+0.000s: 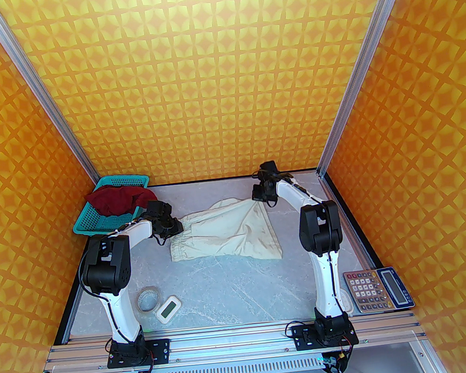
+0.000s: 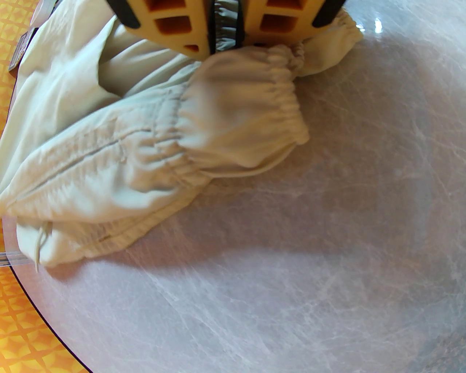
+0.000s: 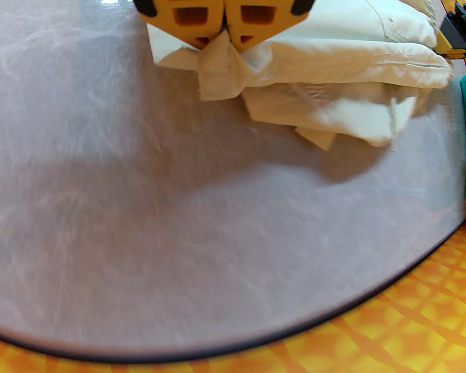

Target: Fold and stack the mixed laundry pile

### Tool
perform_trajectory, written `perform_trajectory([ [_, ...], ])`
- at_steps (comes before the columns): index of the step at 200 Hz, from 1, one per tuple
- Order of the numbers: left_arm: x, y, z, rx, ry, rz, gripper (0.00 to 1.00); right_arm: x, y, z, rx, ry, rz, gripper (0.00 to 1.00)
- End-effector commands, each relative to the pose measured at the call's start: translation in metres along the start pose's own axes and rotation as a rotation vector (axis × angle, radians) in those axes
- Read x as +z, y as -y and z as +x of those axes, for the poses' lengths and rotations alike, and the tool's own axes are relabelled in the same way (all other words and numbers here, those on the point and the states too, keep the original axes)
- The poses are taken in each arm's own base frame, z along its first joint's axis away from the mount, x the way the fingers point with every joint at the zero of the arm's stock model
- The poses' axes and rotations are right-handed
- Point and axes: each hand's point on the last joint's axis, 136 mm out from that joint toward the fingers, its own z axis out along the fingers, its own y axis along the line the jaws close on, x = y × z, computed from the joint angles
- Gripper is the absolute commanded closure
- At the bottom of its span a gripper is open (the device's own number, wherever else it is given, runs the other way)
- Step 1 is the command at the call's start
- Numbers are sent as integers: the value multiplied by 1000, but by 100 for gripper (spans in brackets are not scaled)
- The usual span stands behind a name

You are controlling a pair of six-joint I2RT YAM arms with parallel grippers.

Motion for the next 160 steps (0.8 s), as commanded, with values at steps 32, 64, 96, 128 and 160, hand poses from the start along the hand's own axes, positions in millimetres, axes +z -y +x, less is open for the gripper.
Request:
perform_trajectory([
  [32,-52,27,-16,56,67,18,50,4,17,10,-41,-46,58,46],
  [64,-94,32,-18,73,117,21,41,-53,-35,23,-210,65,-48,37],
  [96,-110,-1,8,0,104,-14,40,-79,-142,100,-585,110,-208,35],
  [128,-116,-33,35,-118,83,16,40,-86,-247,193,-1028,158,-454,36],
  [160,-120,-42,46,-169,88,62,39,-67,-300,250,-1366,142,-547,34],
])
